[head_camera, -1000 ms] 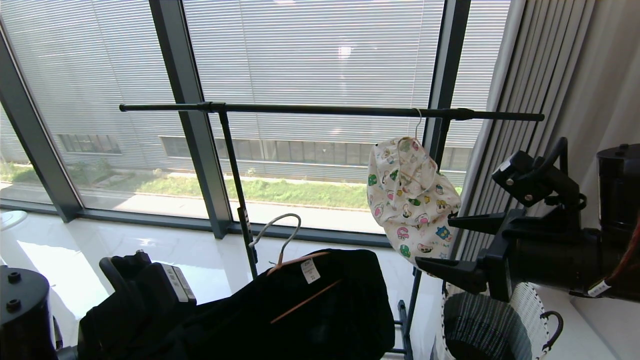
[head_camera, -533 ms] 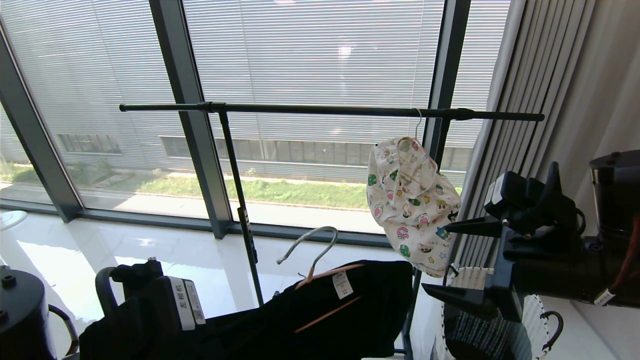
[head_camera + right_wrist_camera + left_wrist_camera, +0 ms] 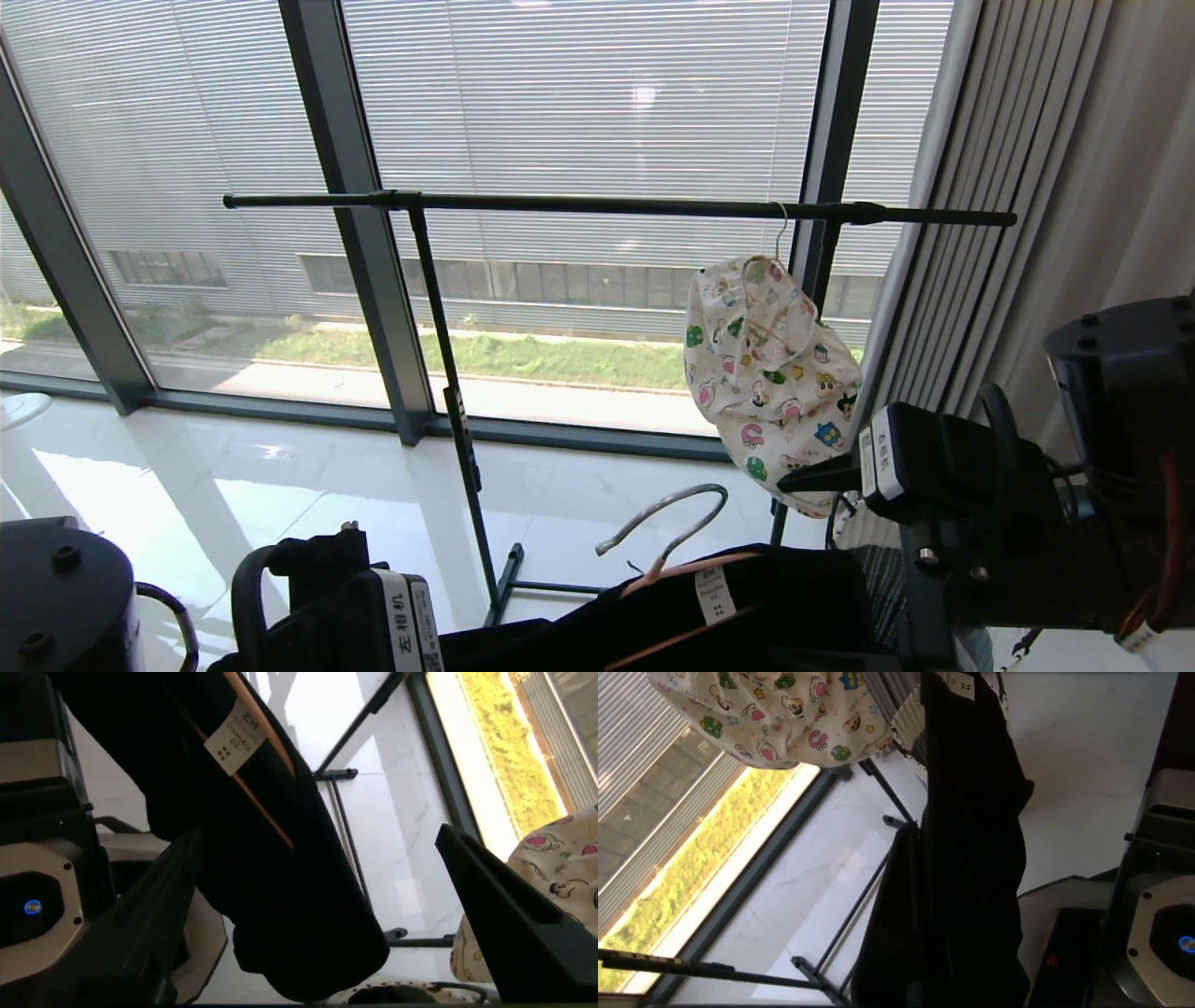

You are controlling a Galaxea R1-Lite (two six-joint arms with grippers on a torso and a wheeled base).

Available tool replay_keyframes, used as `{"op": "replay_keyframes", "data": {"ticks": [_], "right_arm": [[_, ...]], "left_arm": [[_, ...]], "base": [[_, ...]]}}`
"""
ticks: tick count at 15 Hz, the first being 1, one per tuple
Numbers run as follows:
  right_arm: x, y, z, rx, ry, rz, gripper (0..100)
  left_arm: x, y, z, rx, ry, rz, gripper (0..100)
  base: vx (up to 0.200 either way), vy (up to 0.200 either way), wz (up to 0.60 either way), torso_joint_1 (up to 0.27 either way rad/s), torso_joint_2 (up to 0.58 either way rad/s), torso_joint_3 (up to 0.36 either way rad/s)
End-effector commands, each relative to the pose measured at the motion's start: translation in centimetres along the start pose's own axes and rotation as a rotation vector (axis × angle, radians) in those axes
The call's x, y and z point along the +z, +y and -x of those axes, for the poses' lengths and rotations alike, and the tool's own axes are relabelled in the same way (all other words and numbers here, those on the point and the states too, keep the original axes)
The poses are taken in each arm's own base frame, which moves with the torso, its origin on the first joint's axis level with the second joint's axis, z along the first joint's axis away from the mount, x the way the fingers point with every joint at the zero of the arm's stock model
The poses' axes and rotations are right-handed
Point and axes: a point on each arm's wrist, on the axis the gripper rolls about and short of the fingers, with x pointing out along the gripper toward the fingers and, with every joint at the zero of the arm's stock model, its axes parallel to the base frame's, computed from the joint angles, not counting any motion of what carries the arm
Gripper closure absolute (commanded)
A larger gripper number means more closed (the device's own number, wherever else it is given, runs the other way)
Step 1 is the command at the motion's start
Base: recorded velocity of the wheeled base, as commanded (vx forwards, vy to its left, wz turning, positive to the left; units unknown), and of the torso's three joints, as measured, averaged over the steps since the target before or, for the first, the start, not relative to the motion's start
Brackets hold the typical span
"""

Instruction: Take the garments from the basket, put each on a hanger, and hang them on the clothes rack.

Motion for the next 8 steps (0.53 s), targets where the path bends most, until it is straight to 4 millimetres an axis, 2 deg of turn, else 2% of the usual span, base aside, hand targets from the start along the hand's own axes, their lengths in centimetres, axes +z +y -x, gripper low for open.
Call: {"op": "replay_keyframes", "data": {"ticks": [1,5,8], "right_arm": [[-0.4,0.1,-1.7,0.05,0.034,0.018,0],[-0.1,-0.3,-3.4,0.074,0.05,0.042,0],[-0.1,-0.2,-3.7,0.082,0.057,0.043,0]], "left_arm": [[0.4,-0.2,-0.1,-0.015,-0.014,-0.01,100],[1.1,-0.6,0.0,-0.036,-0.042,-0.025,100],[1.2,-0.8,0.0,-0.047,-0.048,-0.03,100]], "base": [[0.0,0.0,0.0,0.0,0.0,0.0],[0.0,0.0,0.0,0.0,0.0,0.0],[0.0,0.0,0.0,0.0,0.0,0.0]]}}
